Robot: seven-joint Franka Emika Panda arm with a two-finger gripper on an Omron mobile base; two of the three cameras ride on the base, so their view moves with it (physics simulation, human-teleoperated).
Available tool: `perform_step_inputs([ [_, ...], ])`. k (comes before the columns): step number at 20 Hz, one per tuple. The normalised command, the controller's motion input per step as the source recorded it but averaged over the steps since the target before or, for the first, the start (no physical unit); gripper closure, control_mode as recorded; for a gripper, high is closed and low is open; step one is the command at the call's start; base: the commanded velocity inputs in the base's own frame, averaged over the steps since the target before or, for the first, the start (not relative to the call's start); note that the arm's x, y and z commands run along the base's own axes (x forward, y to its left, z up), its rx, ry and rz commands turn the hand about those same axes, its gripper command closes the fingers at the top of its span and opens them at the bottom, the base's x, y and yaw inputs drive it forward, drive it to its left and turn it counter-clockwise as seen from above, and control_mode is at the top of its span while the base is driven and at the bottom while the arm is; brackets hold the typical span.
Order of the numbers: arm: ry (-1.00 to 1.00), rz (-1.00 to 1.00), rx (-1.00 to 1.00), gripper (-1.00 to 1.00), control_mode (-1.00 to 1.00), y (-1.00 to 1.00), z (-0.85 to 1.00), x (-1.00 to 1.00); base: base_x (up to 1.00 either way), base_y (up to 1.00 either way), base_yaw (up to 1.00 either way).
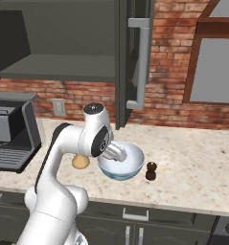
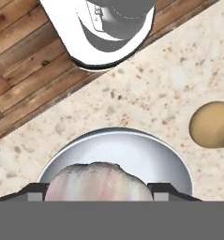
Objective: Retrieve the bottle and the shaker from the cabinet and place them next to the mixing bowl on the counter. Then add garlic from the fridge to the mixing bowl.
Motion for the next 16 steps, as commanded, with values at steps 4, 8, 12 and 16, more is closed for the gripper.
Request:
perform_step_inputs([
  [4,0.0,0.01,0.0,1.0,-1.0,-0.26,-0.46,0.17,0.0,0.0,0.0],
  [8,0.0,0.0,0.0,1.0,-1.0,-0.03,-0.51,0.35,0.0,0.0,0.0],
  [12,0.0,0.0,0.0,1.0,-1.0,0.0,-0.59,0.4,0.0,0.0,0.0],
  [16,0.01,0.0,0.0,1.0,-1.0,-0.05,-0.18,0.21,0.0,0.0,0.0],
])
